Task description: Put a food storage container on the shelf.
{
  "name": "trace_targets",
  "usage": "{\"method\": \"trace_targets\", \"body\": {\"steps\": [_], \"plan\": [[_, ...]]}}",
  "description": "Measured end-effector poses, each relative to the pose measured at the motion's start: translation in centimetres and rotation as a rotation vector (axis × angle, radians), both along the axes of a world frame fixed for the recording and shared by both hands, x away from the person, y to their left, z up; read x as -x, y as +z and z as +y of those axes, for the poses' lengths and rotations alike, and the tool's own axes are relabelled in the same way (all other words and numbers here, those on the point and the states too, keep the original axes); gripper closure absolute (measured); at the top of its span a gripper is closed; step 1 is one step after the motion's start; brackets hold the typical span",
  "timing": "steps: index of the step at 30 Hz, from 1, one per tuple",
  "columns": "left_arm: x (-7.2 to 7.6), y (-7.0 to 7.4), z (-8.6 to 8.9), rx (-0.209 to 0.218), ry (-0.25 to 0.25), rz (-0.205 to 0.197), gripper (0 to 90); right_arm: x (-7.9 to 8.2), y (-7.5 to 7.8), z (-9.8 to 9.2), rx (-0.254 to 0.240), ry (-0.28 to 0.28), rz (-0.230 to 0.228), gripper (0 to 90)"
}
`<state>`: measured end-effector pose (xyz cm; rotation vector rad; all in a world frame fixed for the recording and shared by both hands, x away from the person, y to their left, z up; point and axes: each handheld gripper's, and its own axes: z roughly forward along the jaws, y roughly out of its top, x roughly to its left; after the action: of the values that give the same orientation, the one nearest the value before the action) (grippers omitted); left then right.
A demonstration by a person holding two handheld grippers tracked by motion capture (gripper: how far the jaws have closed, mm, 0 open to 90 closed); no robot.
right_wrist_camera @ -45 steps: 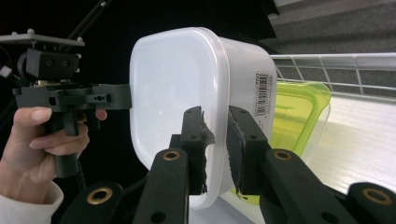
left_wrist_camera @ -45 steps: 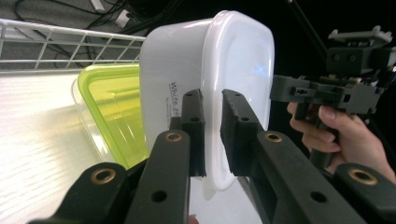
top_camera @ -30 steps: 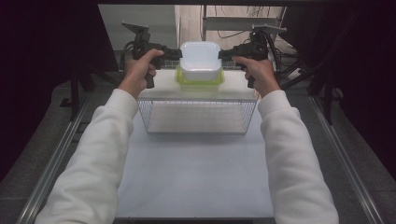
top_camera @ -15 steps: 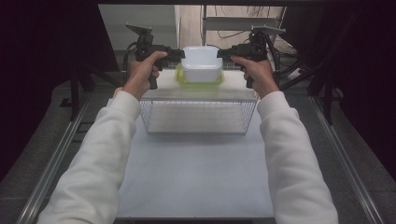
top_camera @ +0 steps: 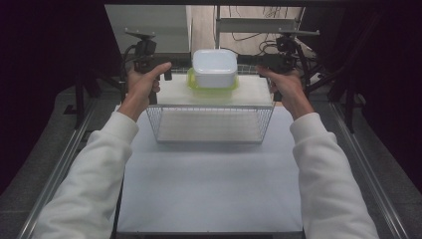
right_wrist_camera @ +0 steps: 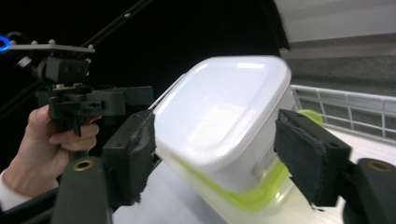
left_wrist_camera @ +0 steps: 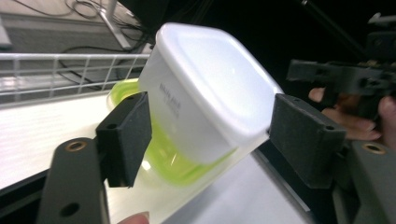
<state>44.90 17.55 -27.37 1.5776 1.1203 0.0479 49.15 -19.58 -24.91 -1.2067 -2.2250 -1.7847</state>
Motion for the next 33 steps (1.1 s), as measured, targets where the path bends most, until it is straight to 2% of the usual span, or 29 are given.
{"method": "trace_targets", "body": {"steps": [1, 2, 4, 5, 6, 8, 11, 13, 14, 15, 16, 18, 19, 23, 25, 26, 27, 29, 30, 31, 32, 33], "plan": [[0.4, 0.0, 0.1, -0.003, -0.001, -0.009, 27.6, 0.5, -0.1, -0.3, 0.014, 0.003, -0.015, 27.3], [1.0, -0.1, 0.4, -0.011, -0.013, -0.028, 26.7, 1.6, -0.3, -0.7, 0.043, -0.003, -0.056, 26.0], [2.1, -0.3, 0.7, -0.032, -0.018, -0.045, 26.4, 2.0, -0.4, -0.8, 0.049, -0.003, -0.067, 25.7], [2.7, -0.4, 0.8, -0.054, -0.017, -0.055, 25.8, 2.8, -0.6, -1.0, 0.064, -0.005, -0.078, 25.2], [3.4, -0.5, 0.8, -0.084, -0.011, -0.069, 25.1, 4.1, -1.0, -1.1, 0.099, -0.011, -0.104, 24.5], [4.7, -0.9, 1.0, -0.098, -0.017, -0.085, 24.8, 4.5, -1.2, -1.1, 0.113, -0.014, -0.113, 24.2], [6.7, -1.5, 1.2, -0.127, -0.022, -0.109, 24.4, 6.5, -2.0, -1.6, 0.149, -0.024, -0.152, 23.8], [8.1, -2.1, 1.2, -0.135, -0.035, -0.120, 24.1, 7.6, -2.6, -2.1, 0.147, -0.025, -0.160, 23.7], [8.8, -2.5, 1.2, -0.145, -0.042, -0.125, 23.9, 8.8, -3.3, -2.6, 0.159, -0.030, -0.168, 23.8], [9.3, -2.8, 1.3, -0.146, -0.045, -0.129, 23.9, 9.2, -3.6, -2.8, 0.165, -0.028, -0.174, 23.7], [9.9, -3.3, 1.4, -0.137, -0.044, -0.127, 23.9, 9.2, -3.6, -2.8, 0.165, -0.028, -0.174, 23.7], [11.5, -4.9, 1.6, -0.119, -0.044, -0.114, 23.9, 10.6, -4.4, -3.2, 0.184, -0.010, -0.193, 23.1], [12.0, -5.4, 1.6, -0.127, -0.041, -0.115, 23.9, 11.5, -5.1, -3.6, 0.186, -0.005, -0.204, 23.1], [14.5, -8.5, 1.6, -0.167, -0.041, -0.107, 24.0, 13.6, -7.0, -4.6, 0.181, 0.004, -0.202, 23.1], [15.4, -10.1, 1.6, -0.183, -0.047, -0.094, 24.0, 14.9, -8.6, -5.2, 0.166, 0.003, -0.184, 23.1], [16.2, -11.5, 1.6, -0.191, -0.044, -0.086, 24.0, 15.6, -9.7, -5.6, 0.169, -0.004, -0.175, 23.1], [16.2, -11.5, 1.6, -0.191, -0.044, -0.086, 24.1, 15.6, -9.7, -5.6, 0.169, -0.004, -0.175, 23.1], [17.2, -13.2, 1.8, -0.191, -0.050, -0.063, 24.0, 16.5, -11.1, -6.0, 0.171, -0.005, -0.151, 23.1], [17.8, -14.5, 1.9, -0.192, -0.052, -0.044, 24.1, 17.3, -12.7, -6.5, 0.169, -0.019, -0.136, 23.1], [17.8, -14.5, 1.9, -0.192, -0.052, -0.044, 24.0, 17.3, -12.7, -6.5, 0.169, -0.019, -0.136, 23.1], [18.3, -15.3, 2.0, -0.199, -0.053, -0.029, 23.9, 18.0, -14.1, -6.9, 0.181, -0.019, -0.117, 23.1], [18.5, -15.8, 2.0, -0.208, -0.053, -0.024, 23.9, 18.3, -14.6, -7.1, 0.187, -0.019, -0.109, 23.1]]}}
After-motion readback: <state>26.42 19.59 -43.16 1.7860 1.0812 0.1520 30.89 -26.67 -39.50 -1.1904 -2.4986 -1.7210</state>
